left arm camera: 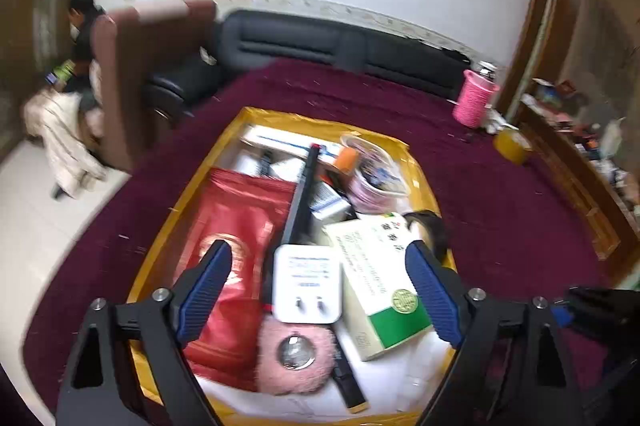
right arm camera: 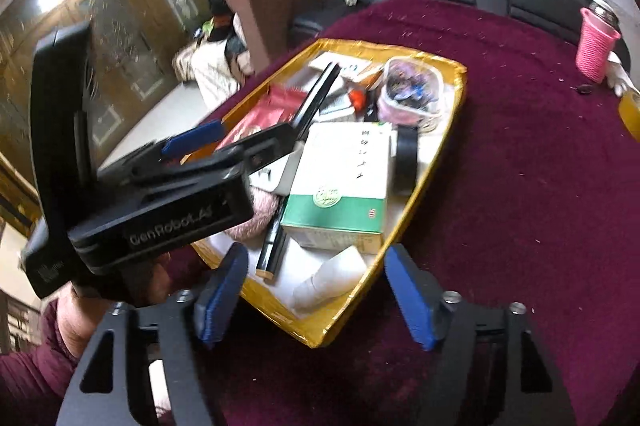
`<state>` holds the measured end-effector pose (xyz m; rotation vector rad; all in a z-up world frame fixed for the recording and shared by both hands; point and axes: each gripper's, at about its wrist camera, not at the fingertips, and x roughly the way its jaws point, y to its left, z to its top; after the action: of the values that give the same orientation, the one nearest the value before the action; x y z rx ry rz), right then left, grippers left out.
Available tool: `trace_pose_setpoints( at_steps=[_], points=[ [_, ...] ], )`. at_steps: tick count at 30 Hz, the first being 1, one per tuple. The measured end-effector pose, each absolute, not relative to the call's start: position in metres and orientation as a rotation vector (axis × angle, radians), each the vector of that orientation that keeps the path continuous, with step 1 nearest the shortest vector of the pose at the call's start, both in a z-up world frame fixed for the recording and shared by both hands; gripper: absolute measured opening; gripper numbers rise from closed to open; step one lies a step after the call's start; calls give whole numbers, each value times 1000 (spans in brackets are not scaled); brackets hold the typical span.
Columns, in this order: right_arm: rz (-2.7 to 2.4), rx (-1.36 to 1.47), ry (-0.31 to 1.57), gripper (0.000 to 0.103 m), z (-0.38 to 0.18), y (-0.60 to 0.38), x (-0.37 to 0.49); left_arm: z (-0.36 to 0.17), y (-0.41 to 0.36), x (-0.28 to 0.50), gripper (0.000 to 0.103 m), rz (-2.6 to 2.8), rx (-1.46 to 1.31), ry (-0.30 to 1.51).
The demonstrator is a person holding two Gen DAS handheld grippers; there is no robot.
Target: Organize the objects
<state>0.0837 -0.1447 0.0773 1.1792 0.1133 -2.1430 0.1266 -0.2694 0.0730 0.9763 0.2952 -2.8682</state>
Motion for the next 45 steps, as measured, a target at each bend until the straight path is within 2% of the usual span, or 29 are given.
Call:
trace_pose_setpoints(
  at_steps=[5,8,11,14,20,31,45],
  points=[
    [-2272,1161,-15,87,79,-118,86,92,-253,152,103,-2793,752,124],
    [-2315,1171,-136,89,77,-98,83,102,-246,166,103,-2803,679,117],
    [-2347,1179,-240,90,75,-79,84,103,-241,165,103,-2872,763,179],
    [-2409,1174,-257,91,77,-65,90,102,-229,166,103,-2879,795,148],
    [-2559,1097,-186,95,84,-56,109,110,-211,182,103,-2827,713,64],
    [-2669,997,18,99,81,-63,139,118,-210,207,103,-2797,663,144],
    [-2690,942,88,101,83,-70,169,118,-204,229,103,-2798,680,172]
  ],
)
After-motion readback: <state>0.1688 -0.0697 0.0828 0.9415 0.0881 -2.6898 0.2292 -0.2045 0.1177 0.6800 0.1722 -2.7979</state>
